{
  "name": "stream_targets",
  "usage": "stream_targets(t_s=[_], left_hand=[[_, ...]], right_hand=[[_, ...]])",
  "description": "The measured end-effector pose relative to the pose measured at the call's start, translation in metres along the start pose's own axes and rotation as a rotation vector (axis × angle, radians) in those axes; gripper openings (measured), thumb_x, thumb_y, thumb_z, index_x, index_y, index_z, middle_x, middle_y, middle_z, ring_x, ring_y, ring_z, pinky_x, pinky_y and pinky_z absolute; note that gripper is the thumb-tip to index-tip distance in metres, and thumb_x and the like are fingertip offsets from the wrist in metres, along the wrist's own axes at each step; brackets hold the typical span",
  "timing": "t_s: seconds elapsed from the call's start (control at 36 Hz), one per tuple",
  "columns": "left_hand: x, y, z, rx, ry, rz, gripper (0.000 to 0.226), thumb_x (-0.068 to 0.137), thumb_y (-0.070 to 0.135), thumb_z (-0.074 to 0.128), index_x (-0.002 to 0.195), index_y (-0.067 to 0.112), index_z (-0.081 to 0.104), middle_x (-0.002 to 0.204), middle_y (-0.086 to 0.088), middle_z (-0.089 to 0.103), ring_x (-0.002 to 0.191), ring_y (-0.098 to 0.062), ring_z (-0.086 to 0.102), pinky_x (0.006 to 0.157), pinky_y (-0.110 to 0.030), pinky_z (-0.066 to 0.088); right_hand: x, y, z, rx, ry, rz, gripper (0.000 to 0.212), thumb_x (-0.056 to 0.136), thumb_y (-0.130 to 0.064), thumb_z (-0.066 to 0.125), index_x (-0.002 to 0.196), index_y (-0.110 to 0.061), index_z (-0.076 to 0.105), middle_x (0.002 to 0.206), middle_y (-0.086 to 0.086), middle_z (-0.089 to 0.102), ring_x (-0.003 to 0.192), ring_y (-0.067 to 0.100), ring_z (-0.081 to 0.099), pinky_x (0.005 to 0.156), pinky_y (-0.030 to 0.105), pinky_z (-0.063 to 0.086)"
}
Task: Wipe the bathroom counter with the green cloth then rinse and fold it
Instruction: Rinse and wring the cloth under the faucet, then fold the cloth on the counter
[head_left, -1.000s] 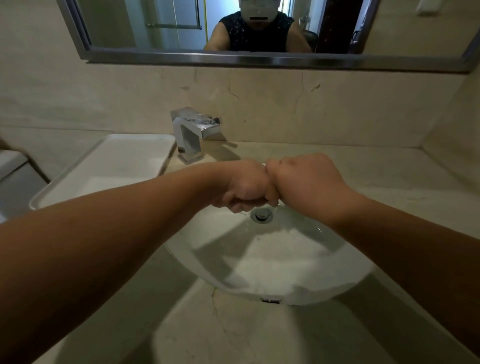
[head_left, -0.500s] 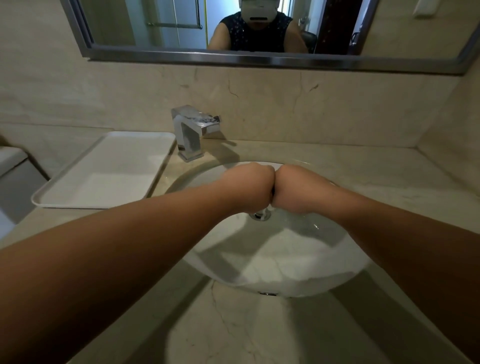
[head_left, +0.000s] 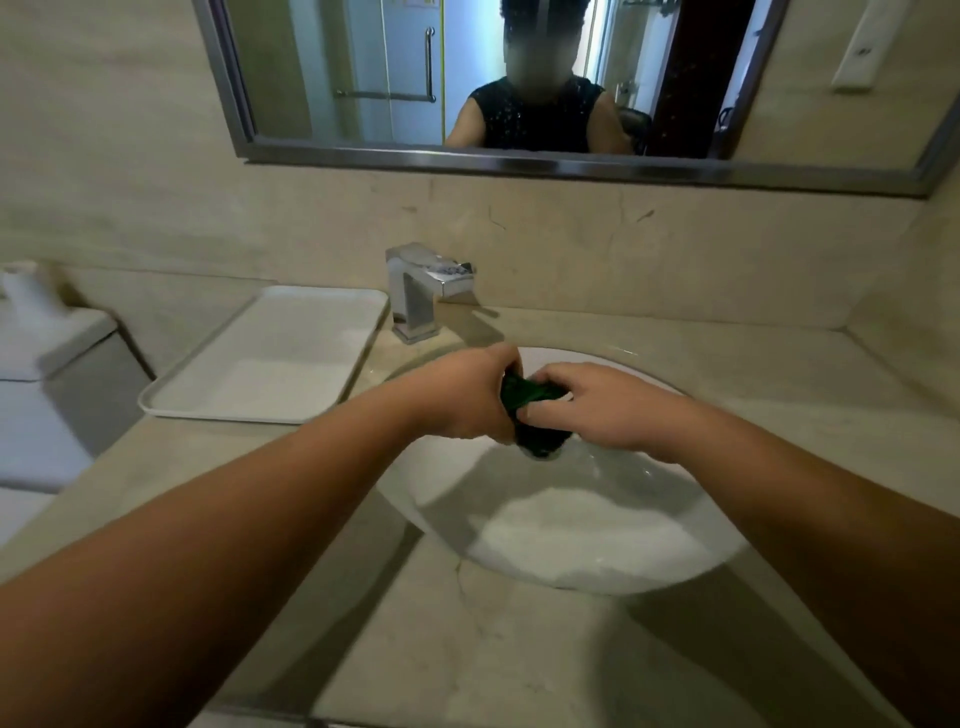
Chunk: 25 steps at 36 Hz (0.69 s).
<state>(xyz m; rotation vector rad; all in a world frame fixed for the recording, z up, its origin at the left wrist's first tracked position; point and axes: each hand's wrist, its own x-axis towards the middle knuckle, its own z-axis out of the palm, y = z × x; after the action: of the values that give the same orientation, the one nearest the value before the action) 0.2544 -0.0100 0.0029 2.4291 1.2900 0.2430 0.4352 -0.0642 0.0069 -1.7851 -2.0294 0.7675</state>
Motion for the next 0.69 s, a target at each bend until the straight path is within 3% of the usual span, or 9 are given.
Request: stream_targets(t_s=[0.06, 0.14, 0.28, 0.42, 0.5, 0.61, 0.69], left_hand=[[-0.012, -0.009, -0.007, -0.146, -0.031, -0.021, 0.047, 0.076, 0.025, 0.091, 0.110, 0.028, 0.058, 0.099, 0.002, 0.070, 0.082, -0.022, 0.072, 0.063, -0.037, 0.063], [-0.030, -0.025, -0.016, -0.324, -0.047, -0.028, 0.043, 0.078, 0.019, 0.090, 0.110, 0.029, 0.064, 0.100, 0.000, 0.074, 0.085, -0.024, 0.074, 0.066, -0.032, 0.064], [-0.052, -0.046, -0.024, -0.469, -0.061, -0.073, 0.040, 0.083, 0.016, 0.088, 0.116, 0.024, 0.068, 0.102, -0.007, 0.077, 0.089, -0.030, 0.075, 0.071, -0.040, 0.063], [-0.066, -0.058, -0.034, -0.518, -0.096, -0.130, 0.038, 0.084, 0.024, 0.089, 0.116, 0.027, 0.068, 0.103, -0.008, 0.077, 0.072, -0.018, 0.072, 0.059, -0.030, 0.055], [-0.073, -0.066, -0.040, -0.484, -0.088, -0.141, 0.034, 0.082, 0.026, 0.090, 0.110, 0.025, 0.071, 0.101, -0.007, 0.077, 0.076, -0.019, 0.074, 0.062, -0.032, 0.056], [-0.079, -0.074, -0.043, -0.525, -0.033, -0.115, 0.037, 0.080, 0.017, 0.091, 0.109, 0.024, 0.070, 0.099, -0.005, 0.075, 0.079, -0.017, 0.070, 0.068, -0.037, 0.055], [-0.087, -0.079, -0.050, -0.585, 0.002, -0.099, 0.047, 0.079, 0.011, 0.089, 0.116, 0.029, 0.065, 0.108, -0.006, 0.071, 0.089, -0.019, 0.067, 0.071, -0.032, 0.055]], right_hand=[[0.000, 0.000, 0.004, 0.109, 0.016, 0.003, 0.024, 0.091, -0.036, 0.075, 0.112, -0.025, 0.071, 0.104, -0.003, 0.076, 0.095, 0.019, 0.072, 0.077, 0.033, 0.057], [0.004, -0.001, 0.010, 0.179, 0.007, -0.021, 0.027, 0.085, -0.027, 0.082, 0.109, -0.025, 0.071, 0.106, -0.004, 0.076, 0.098, 0.016, 0.073, 0.083, 0.034, 0.058], [0.008, -0.012, 0.020, 0.206, 0.052, -0.158, 0.027, 0.088, -0.015, 0.080, 0.114, -0.023, 0.076, 0.109, -0.008, 0.076, 0.094, 0.003, 0.073, 0.084, 0.024, 0.056], [0.019, -0.026, 0.027, 0.224, 0.149, -0.177, 0.009, 0.090, -0.019, 0.077, 0.091, -0.026, 0.082, 0.088, -0.005, 0.080, 0.090, 0.016, 0.075, 0.093, 0.046, 0.059], [0.024, -0.038, 0.029, 0.257, 0.084, -0.188, 0.006, 0.090, -0.024, 0.078, 0.096, -0.025, 0.080, 0.095, -0.001, 0.080, 0.096, 0.026, 0.074, 0.093, 0.054, 0.059], [0.027, -0.051, 0.039, 0.305, -0.174, -0.122, 0.036, 0.094, -0.026, 0.076, 0.129, -0.027, 0.068, 0.119, -0.004, 0.076, 0.113, 0.015, 0.071, 0.104, 0.046, 0.056], [0.030, -0.059, 0.048, 0.367, -0.279, -0.107, 0.033, 0.095, -0.026, 0.075, 0.127, -0.029, 0.066, 0.121, -0.002, 0.077, 0.119, 0.015, 0.069, 0.111, 0.041, 0.050]])
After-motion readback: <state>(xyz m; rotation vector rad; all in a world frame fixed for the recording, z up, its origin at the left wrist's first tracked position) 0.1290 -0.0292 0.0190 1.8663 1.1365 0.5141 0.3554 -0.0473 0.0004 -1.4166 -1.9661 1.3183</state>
